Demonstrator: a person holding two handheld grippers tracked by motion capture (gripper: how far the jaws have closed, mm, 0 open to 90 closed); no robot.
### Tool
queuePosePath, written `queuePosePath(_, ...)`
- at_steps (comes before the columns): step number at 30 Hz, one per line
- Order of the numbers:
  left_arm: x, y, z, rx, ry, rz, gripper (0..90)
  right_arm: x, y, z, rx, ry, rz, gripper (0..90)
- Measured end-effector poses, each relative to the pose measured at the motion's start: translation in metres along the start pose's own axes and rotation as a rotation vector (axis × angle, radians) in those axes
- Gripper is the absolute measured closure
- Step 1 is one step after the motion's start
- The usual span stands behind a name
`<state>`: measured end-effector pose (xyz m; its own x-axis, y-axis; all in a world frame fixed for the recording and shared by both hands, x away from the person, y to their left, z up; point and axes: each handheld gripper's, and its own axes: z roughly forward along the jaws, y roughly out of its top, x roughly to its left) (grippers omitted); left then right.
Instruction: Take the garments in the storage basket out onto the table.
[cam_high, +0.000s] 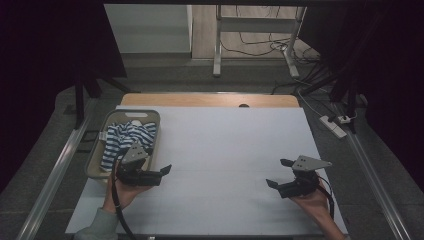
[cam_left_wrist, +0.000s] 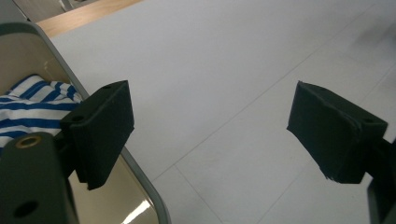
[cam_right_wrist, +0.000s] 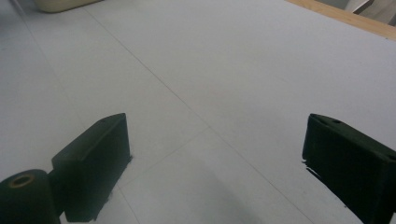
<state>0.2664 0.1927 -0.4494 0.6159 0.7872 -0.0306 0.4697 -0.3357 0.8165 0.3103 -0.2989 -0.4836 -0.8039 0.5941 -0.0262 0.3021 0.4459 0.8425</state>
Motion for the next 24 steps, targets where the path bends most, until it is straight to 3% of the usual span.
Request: queuePosePath(24,0.012,0.015,0.0,0.004,-0.007,-0.009,14.3,0.003,-0.001,0.004,0.026,-0.005,-0.011,7.3)
